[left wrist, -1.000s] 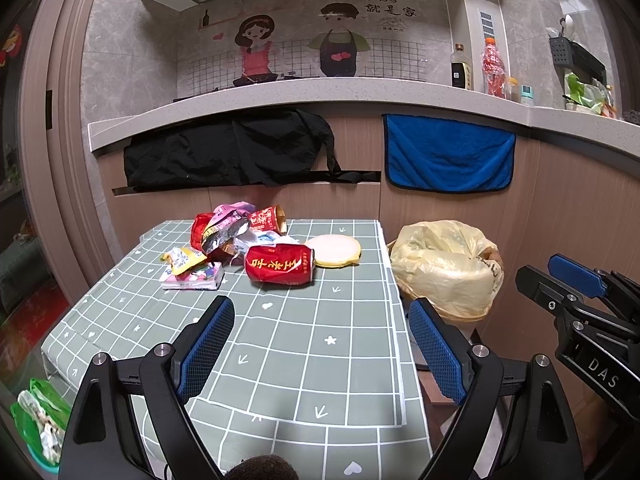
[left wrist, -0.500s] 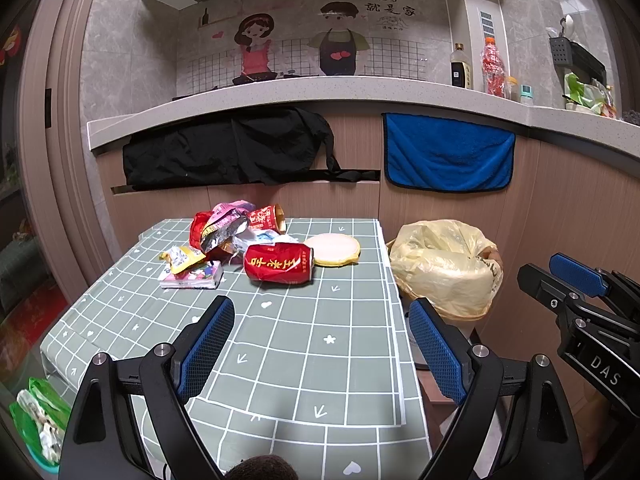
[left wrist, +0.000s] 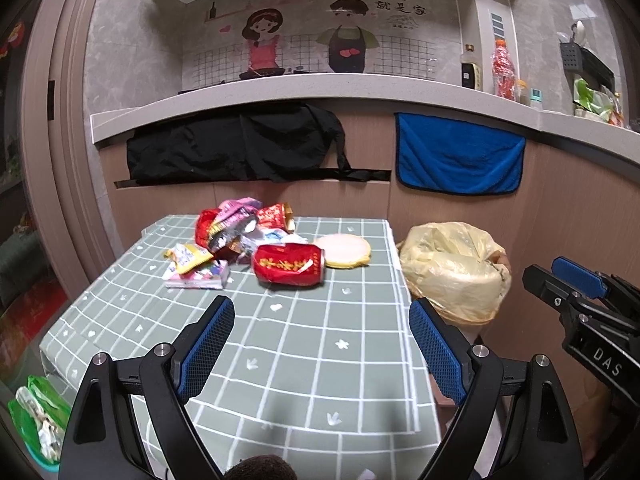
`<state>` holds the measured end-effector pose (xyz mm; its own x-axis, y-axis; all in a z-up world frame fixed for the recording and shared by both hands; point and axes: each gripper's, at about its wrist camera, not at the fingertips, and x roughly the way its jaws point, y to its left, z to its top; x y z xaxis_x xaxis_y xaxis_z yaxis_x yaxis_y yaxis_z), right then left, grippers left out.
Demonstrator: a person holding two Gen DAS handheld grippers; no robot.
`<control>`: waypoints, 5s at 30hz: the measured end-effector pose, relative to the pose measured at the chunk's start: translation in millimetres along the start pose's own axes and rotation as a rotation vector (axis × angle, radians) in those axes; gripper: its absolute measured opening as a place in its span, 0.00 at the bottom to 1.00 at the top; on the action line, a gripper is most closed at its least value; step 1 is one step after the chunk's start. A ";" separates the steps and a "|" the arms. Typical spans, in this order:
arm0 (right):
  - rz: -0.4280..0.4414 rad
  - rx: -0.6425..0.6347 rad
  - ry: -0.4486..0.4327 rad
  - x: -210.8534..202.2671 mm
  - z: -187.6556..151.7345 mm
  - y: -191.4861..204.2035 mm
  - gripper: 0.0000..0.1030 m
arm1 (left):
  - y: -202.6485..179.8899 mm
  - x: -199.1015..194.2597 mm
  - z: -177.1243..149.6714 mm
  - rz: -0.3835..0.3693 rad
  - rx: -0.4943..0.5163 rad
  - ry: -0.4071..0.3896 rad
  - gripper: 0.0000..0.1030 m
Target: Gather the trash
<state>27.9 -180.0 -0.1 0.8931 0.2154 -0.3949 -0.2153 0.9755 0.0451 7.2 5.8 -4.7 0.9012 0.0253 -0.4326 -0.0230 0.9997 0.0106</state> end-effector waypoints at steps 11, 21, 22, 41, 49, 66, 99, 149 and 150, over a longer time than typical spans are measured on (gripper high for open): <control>0.051 -0.034 0.023 58.3 45.5 29.2 0.45 | 84.6 39.1 33.0 0.102 -0.047 0.010 0.86; 0.125 -0.054 0.010 135.4 79.9 63.6 0.45 | 207.7 113.9 35.9 0.076 -0.245 0.131 0.87; 0.130 -0.058 0.016 144.2 80.5 66.2 0.45 | 215.5 123.8 33.7 0.071 -0.263 0.144 0.87; 0.205 -0.121 0.269 249.4 34.9 95.1 0.45 | 282.8 291.3 30.8 -0.046 -0.561 0.396 0.79; 0.200 -0.131 0.280 260.6 36.0 92.2 0.45 | 280.9 321.4 33.0 -0.039 -0.557 0.451 0.63; 0.492 -0.277 0.405 327.7 69.5 128.3 0.44 | 270.9 222.4 31.6 -0.091 -0.419 0.317 0.32; 0.690 -0.280 0.571 327.1 32.3 171.3 0.51 | 237.3 181.0 -7.1 -0.131 -0.398 0.342 0.33; -0.039 0.009 0.020 160.1 150.1 -142.4 0.48 | -102.9 216.5 169.1 -0.369 0.033 0.022 0.33; -0.044 0.013 0.020 160.5 148.0 -145.2 0.48 | -105.0 218.3 167.1 -0.370 0.036 0.029 0.33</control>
<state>260.9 -280.5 65.8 0.8934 0.1711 -0.4154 -0.1702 0.9846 0.0395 278.7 -93.6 50.4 0.8331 -0.3370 -0.4386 0.3176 0.9407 -0.1196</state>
